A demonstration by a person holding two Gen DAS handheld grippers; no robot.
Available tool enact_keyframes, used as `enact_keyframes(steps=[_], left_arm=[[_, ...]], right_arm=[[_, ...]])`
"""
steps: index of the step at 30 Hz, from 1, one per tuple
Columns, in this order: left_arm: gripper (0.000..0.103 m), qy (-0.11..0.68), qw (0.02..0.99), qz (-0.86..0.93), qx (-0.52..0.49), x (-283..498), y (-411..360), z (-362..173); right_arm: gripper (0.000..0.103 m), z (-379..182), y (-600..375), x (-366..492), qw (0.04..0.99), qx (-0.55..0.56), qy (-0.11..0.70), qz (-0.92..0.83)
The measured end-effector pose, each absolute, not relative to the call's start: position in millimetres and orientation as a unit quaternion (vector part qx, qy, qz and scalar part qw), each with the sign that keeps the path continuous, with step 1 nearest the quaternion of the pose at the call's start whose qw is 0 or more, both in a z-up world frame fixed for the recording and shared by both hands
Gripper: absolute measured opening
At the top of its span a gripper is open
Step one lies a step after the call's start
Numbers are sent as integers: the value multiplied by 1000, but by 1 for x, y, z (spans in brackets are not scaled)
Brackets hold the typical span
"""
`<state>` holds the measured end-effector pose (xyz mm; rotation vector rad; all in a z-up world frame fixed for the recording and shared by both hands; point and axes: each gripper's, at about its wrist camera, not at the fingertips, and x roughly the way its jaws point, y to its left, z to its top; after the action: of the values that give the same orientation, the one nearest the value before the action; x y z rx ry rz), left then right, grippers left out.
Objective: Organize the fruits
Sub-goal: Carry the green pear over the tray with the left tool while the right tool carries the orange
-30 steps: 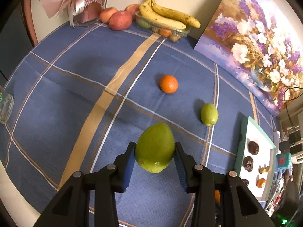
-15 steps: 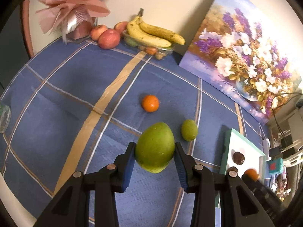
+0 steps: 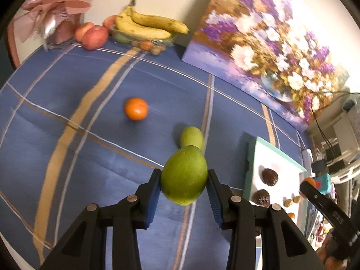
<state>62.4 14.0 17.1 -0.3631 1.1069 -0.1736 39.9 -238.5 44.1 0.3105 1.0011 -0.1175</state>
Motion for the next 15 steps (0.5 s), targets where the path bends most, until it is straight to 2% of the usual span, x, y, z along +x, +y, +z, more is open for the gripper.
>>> enact_keyframes(steps=[15], left_arm=[[43,529,823,-182,-99,74,-96,18]], right_arm=[[37,39,-329,31,852,177,468,-155]])
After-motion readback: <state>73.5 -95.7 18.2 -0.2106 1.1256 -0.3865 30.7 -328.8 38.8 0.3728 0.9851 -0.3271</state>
